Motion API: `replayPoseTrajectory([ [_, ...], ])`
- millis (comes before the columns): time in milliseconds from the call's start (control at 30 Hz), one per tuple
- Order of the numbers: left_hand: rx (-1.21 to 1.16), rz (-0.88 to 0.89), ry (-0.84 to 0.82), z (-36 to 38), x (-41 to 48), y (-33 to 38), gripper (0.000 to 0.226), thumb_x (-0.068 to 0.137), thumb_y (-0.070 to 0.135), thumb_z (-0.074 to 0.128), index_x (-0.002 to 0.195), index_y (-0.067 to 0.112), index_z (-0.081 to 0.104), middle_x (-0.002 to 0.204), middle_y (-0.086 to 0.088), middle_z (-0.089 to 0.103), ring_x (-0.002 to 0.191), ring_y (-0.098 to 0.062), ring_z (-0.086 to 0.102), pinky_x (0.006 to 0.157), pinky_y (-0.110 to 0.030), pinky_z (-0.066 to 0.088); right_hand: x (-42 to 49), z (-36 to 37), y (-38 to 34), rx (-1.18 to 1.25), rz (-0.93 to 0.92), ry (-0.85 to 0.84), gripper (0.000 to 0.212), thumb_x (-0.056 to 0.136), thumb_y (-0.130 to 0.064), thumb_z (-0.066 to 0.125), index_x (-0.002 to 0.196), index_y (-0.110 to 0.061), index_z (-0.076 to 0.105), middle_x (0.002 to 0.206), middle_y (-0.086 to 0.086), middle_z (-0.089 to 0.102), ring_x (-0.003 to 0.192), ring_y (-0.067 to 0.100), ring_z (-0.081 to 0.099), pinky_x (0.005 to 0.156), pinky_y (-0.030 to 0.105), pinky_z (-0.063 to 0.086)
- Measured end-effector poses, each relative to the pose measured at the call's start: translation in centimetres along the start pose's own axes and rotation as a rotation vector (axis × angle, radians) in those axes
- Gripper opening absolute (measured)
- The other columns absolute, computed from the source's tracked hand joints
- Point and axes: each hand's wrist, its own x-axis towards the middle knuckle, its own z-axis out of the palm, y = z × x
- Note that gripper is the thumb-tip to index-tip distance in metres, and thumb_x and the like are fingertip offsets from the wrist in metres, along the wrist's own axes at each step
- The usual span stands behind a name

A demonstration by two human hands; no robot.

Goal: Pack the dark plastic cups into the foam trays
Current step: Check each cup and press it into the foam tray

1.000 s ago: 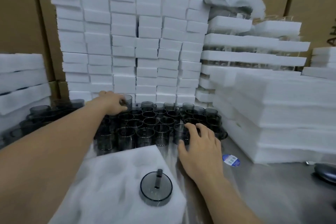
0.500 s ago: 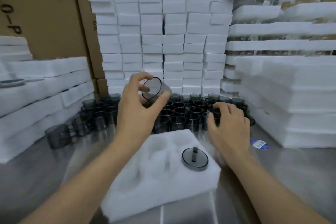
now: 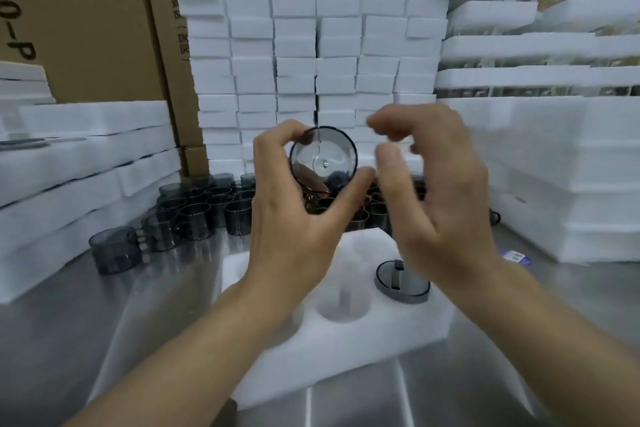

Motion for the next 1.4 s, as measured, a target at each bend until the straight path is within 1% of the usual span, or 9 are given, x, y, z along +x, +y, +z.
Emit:
replayPoseTrajectory([
  [67,-0.075,-0.02,0.008,0.0,0.1,-0.2,0.056,0.09,0.059,0.078,0.128,0.043,0.039,0.117,0.024,0.059,0.099,-0.015,0.067,0.085,-0.04,0.06,-0.9,0.8,-0.9,0.03,-0.04,-0.087,0.036,0.102,-0.025,0.053,0.128,-0.003,0.065,0.119,-0.002,0.064,0.108,0.016,0.059,0.096,0.03,0.046],
  [200,-0.095,0.015,-0.003,0.2,0.3,-0.7,0.052,0.096,0.047,0.075,0.122,0.054,0.031,0.117,0.036,0.053,0.102,0.006,0.064,0.085,-0.012,0.051,-2.4,2.1,-1.5,0.137,0.06,-0.178,0.054,0.1,-0.025,0.06,0.149,-0.005,0.051,0.144,0.003,0.058,0.134,0.015,0.053,0.109,0.032,0.046],
  [433,-0.014,-0.027,-0.101,0.5,0.3,-1.6,0.056,0.095,0.05,0.07,0.12,0.065,0.023,0.125,0.018,0.05,0.097,0.008,0.063,0.089,-0.038,0.061,-3.0,2.3,-1.2,0.109,0.119,-0.197,0.063,0.098,-0.029,0.063,0.156,-0.012,0.045,0.152,-0.002,0.052,0.139,0.015,0.05,0.111,0.027,0.043],
  [567,-0.01,-0.038,-0.121,0.4,0.3,-1.8,0.057,0.095,0.051,0.068,0.122,0.068,0.021,0.126,0.023,0.051,0.096,0.006,0.064,0.087,-0.03,0.059,-3.1,2.4,-1.0,0.107,0.107,-0.182,0.062,0.098,-0.029,0.061,0.156,-0.012,0.046,0.153,-0.001,0.053,0.14,0.014,0.05,0.112,0.028,0.044],
  [900,-0.078,-0.125,-0.115,0.1,0.3,-1.3,0.055,0.098,0.05,0.071,0.132,0.055,0.028,0.135,0.025,0.056,0.09,-0.014,0.075,0.074,-0.056,0.065,-3.2,2.8,-0.3,0.109,0.127,-0.192,0.079,0.088,0.0,0.051,0.162,-0.023,0.038,0.159,-0.007,0.047,0.147,0.014,0.045,0.12,0.026,0.035],
  [1100,-0.105,-0.203,-0.164,0.4,0.1,-0.7,0.053,0.094,0.054,0.07,0.134,0.052,0.036,0.124,0.023,0.064,0.107,-0.016,0.073,0.09,-0.052,0.062,-3.3,2.9,0.4,0.05,0.151,-0.186,0.085,0.086,0.004,0.063,0.162,-0.024,0.038,0.156,-0.009,0.049,0.144,0.009,0.046,0.12,0.03,0.038],
  [1267,-0.228,-0.325,-0.26,0.2,0.1,-0.9,0.042,0.091,0.055,0.072,0.125,0.04,0.054,0.102,0.01,0.073,0.095,-0.02,0.072,0.086,-0.065,0.06,-3.3,2.8,0.4,0.035,0.223,-0.169,0.075,0.09,-0.005,0.069,0.158,-0.025,0.044,0.139,-0.016,0.054,0.131,0.009,0.052,0.113,0.038,0.044],
  [1333,-0.332,-0.398,-0.255,0.3,0.2,-0.8,0.038,0.088,0.057,0.072,0.119,0.037,0.061,0.099,0.006,0.074,0.099,-0.028,0.073,0.083,-0.058,0.061,-3.3,2.8,0.5,0.017,0.264,-0.177,0.074,0.089,-0.006,0.076,0.154,-0.025,0.048,0.14,-0.014,0.055,0.13,0.008,0.052,0.112,0.038,0.045],
  [1400,-0.372,-0.432,-0.226,0.4,0.4,-0.7,0.039,0.087,0.06,0.069,0.118,0.037,0.063,0.099,-0.001,0.075,0.101,-0.03,0.074,0.073,-0.033,0.057,-3.4,2.7,0.6,0.007,0.283,-0.184,0.068,0.089,-0.018,0.079,0.151,-0.026,0.051,0.141,-0.015,0.055,0.13,0.007,0.052,0.112,0.033,0.045],
])
